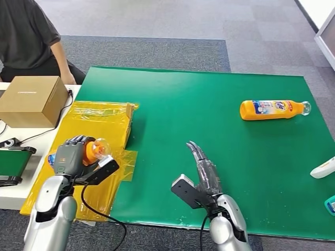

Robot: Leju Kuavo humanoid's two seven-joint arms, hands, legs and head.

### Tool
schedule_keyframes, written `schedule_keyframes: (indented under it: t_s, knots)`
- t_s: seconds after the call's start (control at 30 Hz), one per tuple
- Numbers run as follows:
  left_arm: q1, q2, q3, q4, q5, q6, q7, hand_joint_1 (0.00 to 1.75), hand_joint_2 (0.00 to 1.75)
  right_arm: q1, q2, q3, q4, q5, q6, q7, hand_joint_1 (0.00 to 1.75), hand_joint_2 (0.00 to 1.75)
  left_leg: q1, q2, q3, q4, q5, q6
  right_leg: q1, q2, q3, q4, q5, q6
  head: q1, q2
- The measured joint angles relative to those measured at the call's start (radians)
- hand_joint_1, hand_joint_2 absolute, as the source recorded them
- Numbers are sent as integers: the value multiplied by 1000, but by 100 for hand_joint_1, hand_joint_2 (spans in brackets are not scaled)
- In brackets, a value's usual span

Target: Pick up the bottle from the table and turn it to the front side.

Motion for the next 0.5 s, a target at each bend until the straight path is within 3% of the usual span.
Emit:
schedule_keyframes:
  t_s: [0.07, 0.1, 0.13, 0.3, 0.5]
  knots:
    - [-21, 14, -11, 60, -34, 51, -27, 39, 175, -2, 0, 1, 13, -3, -2, -6, 0, 175, 0, 0, 0, 0, 0, 0, 0, 0, 0, 0, 0, 0, 0, 0]
    - [-30, 20, -19, 87, -47, 67, -39, 13, 175, -3, 1, 3, 20, -4, -3, -9, 0, 175, 0, 0, 0, 0, 0, 0, 0, 0, 0, 0, 0, 0, 0, 0]
    - [-40, 27, -28, 113, -56, 76, -48, 0, 175, -5, 1, 4, 27, -7, -4, -12, 0, 175, 0, 0, 0, 0, 0, 0, 0, 0, 0, 0, 0, 0, 0, 0]
    - [-77, 56, -93, 224, -30, 40, -87, 0, 175, -11, 1, 19, 57, -24, -8, -20, 0, 175, 0, 0, -1, 0, 0, 0, 0, 0, 0, 0, 0, 0, 0, 0]
    - [-71, 78, -122, 248, 61, -1, -114, 0, 175, -14, 1, 24, 69, -31, -8, -22, 0, 175, 0, 0, -1, 0, 0, 0, 0, 0, 0, 0, 0, 0, 0, 0]
